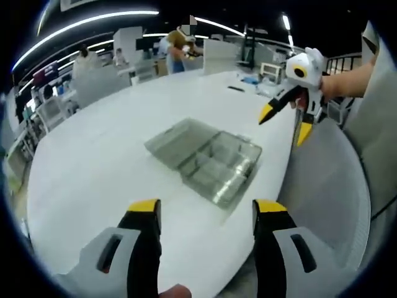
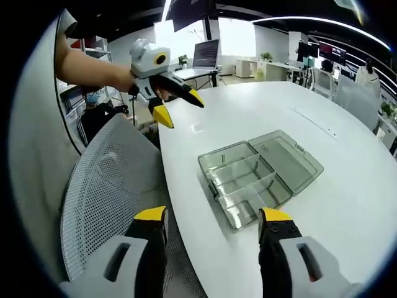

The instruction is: Insert the divider into the dual guide fixture by aligning both edges with the guide slots and pushing it downward to the bottom, including one-sided entry, uneven engagement, binding, and posture correction.

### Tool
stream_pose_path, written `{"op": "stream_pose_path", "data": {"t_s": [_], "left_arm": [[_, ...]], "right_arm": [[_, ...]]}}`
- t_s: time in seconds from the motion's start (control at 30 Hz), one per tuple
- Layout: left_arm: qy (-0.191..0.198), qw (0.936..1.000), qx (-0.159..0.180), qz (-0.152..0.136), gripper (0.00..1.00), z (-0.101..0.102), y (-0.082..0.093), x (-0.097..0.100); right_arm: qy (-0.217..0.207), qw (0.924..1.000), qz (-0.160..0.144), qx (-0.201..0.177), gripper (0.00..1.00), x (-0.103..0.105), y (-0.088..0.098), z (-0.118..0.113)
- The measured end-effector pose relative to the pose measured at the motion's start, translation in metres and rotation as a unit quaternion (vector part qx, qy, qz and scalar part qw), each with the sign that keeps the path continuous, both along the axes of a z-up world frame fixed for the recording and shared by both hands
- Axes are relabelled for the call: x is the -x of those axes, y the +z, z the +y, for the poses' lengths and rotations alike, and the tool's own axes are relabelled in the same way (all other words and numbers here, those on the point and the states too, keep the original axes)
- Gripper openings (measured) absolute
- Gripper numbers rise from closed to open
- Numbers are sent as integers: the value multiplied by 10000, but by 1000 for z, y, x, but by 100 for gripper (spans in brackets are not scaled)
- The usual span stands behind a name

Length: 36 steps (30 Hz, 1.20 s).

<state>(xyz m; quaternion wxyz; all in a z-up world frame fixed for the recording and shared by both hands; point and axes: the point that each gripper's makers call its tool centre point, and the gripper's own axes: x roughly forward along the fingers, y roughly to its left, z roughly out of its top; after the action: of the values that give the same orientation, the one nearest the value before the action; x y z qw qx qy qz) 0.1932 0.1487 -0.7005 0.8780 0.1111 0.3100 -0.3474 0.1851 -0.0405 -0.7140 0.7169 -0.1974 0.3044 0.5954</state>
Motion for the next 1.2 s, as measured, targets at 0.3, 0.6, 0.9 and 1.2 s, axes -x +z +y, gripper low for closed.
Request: {"op": "stream_pose_path", "data": {"t_s": [0.3,0.6,0.9,1.2], "left_arm": [[46,9998,-153,79,58,17,-10,-2],[-21,9992,-382,144,58,32,-18,-5],[-113,9973,-696,211,58,52,-27,-10],[-251,9937,-1041,321,58,72,-41,-12]], "right_arm": [[-140,9999,-11,-99,61,-4,3,-3],[-247,9996,-49,-130,65,-9,3,-4],[-356,9993,-57,-133,69,-13,3,-8],[-473,9987,-46,-160,71,-17,2,-13]]}}
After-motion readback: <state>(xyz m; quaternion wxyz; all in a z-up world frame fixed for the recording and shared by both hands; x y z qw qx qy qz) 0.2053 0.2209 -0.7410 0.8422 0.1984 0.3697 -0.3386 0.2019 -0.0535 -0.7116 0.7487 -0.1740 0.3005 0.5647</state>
